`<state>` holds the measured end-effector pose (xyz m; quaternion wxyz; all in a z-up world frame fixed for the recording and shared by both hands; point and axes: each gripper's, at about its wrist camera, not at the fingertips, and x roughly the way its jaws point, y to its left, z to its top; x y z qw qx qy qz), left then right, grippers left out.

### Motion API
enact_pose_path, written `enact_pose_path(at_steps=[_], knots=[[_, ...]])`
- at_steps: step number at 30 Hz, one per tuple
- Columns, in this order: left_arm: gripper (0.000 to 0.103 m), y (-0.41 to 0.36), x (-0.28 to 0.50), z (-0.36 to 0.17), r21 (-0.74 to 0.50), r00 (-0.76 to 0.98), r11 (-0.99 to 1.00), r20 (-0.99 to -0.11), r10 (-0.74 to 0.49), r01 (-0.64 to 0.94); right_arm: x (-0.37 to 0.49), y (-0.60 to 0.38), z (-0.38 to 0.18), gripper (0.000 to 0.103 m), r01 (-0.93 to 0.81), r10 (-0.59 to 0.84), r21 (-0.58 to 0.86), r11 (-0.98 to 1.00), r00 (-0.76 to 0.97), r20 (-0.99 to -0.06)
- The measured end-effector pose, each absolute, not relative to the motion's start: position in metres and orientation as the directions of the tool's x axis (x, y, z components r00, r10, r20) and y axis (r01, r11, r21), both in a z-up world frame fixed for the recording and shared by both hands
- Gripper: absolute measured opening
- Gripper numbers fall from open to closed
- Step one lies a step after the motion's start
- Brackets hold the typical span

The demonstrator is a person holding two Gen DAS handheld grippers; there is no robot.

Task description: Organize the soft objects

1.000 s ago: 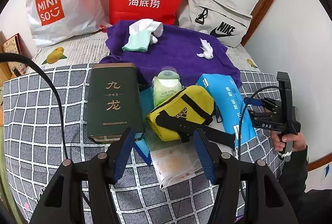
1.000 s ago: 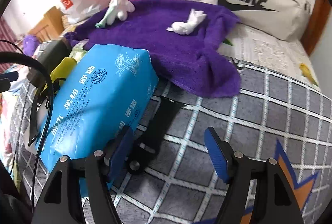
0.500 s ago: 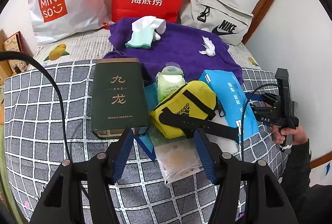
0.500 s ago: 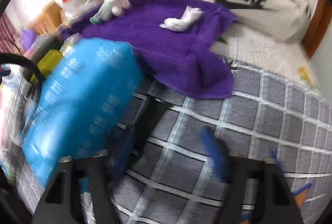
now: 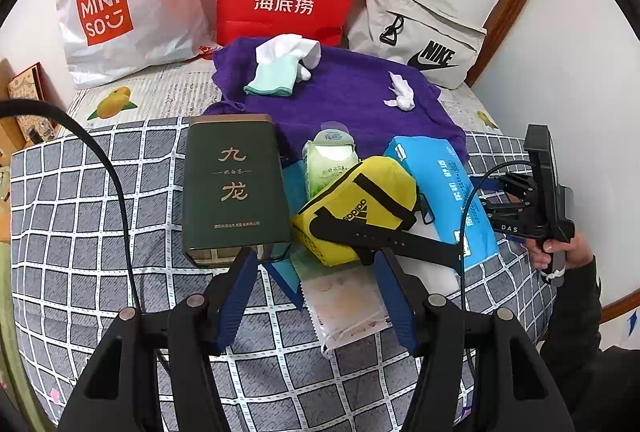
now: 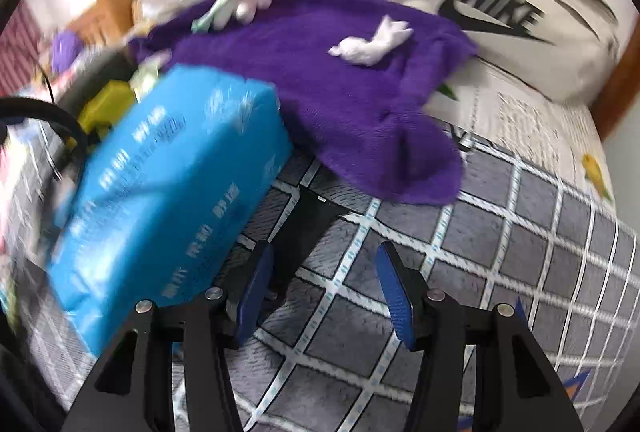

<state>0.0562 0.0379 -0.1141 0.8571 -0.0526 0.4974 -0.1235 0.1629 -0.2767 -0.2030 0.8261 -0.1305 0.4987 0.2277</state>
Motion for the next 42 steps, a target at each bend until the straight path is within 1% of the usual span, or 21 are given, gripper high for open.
enact_pose_path(at_steps=[3, 5, 10, 14, 18, 22, 23, 24, 25, 26, 27, 28, 29, 30, 32, 35, 39, 42], knots=[[0.059, 0.037, 0.056, -0.114, -0.210, 0.474, 0.965, -0.841, -0.261, 0.159, 0.169, -0.273, -0.204, 0.061, -0.521, 0.261, 0.016, 0.854, 0.401, -0.878], [0.059, 0.037, 0.056, -0.113, -0.210, 0.472, 0.965, -0.843, -0.259, 0.155, 0.170, -0.271, -0.206, 0.062, -0.531, 0.260, -0.001, 0.848, 0.417, -0.871], [0.059, 0.034, 0.055, -0.112, -0.200, 0.471, 0.966, -0.845, -0.255, 0.164, 0.168, -0.278, -0.206, 0.062, -0.526, 0.235, -0.016, 0.850, 0.406, -0.883], [0.059, 0.035, 0.054, -0.111, -0.204, 0.475, 0.966, -0.842, -0.256, 0.160, 0.161, -0.300, -0.204, 0.061, -0.475, 0.168, -0.046, 0.879, 0.399, -0.901], [0.059, 0.033, 0.053, -0.112, -0.204, 0.476, 0.965, -0.841, -0.258, 0.163, 0.153, -0.312, -0.200, 0.062, -0.406, 0.155, -0.022, 0.914, 0.398, -0.904], [0.059, 0.027, 0.052, -0.112, -0.203, 0.471, 0.963, -0.842, -0.264, 0.176, 0.142, -0.299, -0.203, 0.061, -0.369, 0.166, 0.011, 0.929, 0.391, -0.905], [0.059, 0.026, 0.052, -0.113, -0.200, 0.470, 0.963, -0.843, -0.262, 0.180, 0.140, -0.295, -0.205, 0.061, -0.351, 0.151, -0.001, 0.936, 0.404, -0.902], [0.059, 0.025, 0.052, -0.113, -0.198, 0.470, 0.964, -0.843, -0.261, 0.180, 0.137, -0.292, -0.205, 0.059, -0.324, 0.128, -0.021, 0.946, 0.432, -0.893], [0.059, 0.025, 0.052, -0.113, -0.198, 0.469, 0.964, -0.844, -0.260, 0.178, 0.134, -0.292, -0.205, 0.056, -0.307, 0.126, -0.018, 0.951, 0.443, -0.888], [0.059, 0.026, 0.051, -0.113, -0.198, 0.470, 0.964, -0.844, -0.259, 0.175, 0.131, -0.292, -0.204, 0.039, -0.297, 0.131, -0.011, 0.955, 0.454, -0.881], [0.059, 0.026, 0.051, -0.113, -0.197, 0.469, 0.965, -0.845, -0.258, 0.175, 0.128, -0.293, -0.203, 0.028, -0.291, 0.129, -0.012, 0.957, 0.459, -0.879], [0.059, 0.026, 0.051, -0.113, -0.196, 0.469, 0.965, -0.845, -0.257, 0.175, 0.126, -0.296, -0.201, 0.024, -0.288, 0.135, -0.003, 0.958, 0.459, -0.878], [0.059, 0.026, 0.051, -0.113, -0.196, 0.468, 0.965, -0.846, -0.256, 0.174, 0.123, -0.299, -0.198, 0.012, -0.290, 0.153, 0.015, 0.957, 0.462, -0.874], [0.059, 0.027, 0.051, -0.113, -0.197, 0.468, 0.965, -0.846, -0.257, 0.173, 0.120, -0.303, -0.194, 0.007, -0.284, 0.164, 0.027, 0.959, 0.473, -0.866], [0.059, 0.026, 0.050, -0.114, -0.200, 0.469, 0.964, -0.844, -0.261, 0.178, 0.116, -0.307, -0.189, 0.004, -0.268, 0.143, 0.010, 0.963, 0.481, -0.865], [0.059, 0.025, 0.050, -0.116, -0.209, 0.468, 0.960, -0.841, -0.273, 0.184, 0.115, -0.311, -0.186, 0.004, -0.269, 0.138, 0.008, 0.963, 0.465, -0.874], [0.059, 0.022, 0.050, -0.119, -0.210, 0.460, 0.959, -0.844, -0.275, 0.189, 0.123, -0.318, -0.201, 0.014, -0.224, 0.117, 0.023, 0.974, 0.416, -0.902], [0.059, 0.022, 0.049, -0.120, -0.202, 0.458, 0.961, -0.848, -0.268, 0.188, 0.124, -0.320, -0.203, 0.018, -0.211, 0.120, 0.027, 0.977, 0.441, -0.889]])
